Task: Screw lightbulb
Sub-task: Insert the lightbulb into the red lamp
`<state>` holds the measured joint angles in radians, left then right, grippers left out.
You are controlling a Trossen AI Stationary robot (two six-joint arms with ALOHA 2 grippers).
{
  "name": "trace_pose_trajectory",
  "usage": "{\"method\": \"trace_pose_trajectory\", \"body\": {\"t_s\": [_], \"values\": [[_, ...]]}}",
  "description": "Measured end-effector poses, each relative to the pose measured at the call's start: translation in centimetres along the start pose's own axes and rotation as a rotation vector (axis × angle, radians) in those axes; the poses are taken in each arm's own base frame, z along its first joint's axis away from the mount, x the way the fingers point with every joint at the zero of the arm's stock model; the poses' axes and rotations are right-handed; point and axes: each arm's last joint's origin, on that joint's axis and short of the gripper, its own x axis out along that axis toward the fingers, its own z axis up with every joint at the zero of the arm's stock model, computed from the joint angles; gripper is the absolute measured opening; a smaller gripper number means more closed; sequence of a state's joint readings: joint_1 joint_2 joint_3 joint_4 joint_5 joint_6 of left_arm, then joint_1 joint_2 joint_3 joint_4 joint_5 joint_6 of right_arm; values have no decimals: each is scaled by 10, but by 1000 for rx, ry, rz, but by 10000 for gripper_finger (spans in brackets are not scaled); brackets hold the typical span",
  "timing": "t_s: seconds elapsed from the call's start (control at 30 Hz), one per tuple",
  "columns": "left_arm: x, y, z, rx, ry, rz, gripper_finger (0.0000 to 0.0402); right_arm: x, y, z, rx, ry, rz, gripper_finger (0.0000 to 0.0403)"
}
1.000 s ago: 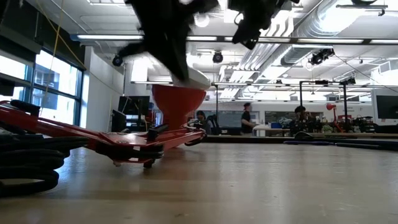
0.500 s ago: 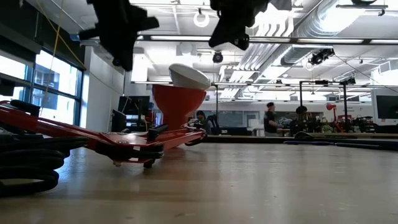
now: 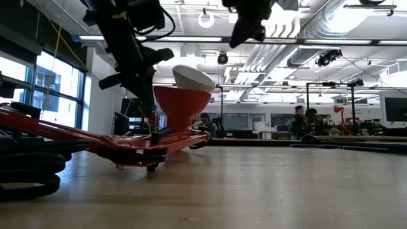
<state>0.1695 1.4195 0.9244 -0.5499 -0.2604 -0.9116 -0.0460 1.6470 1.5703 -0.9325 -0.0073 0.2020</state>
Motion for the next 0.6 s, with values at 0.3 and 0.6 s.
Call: {"method": "trace_pose_trajectory", "body": {"t_s": [0.3, 0.6], "values": [[-1, -8, 1, -33, 6, -96, 0, -37, -11, -11, 75, -19, -86, 0], [5, -23, -9, -85, 0, -152, 0, -54, -21, -18, 104, -12, -148, 0]]}}
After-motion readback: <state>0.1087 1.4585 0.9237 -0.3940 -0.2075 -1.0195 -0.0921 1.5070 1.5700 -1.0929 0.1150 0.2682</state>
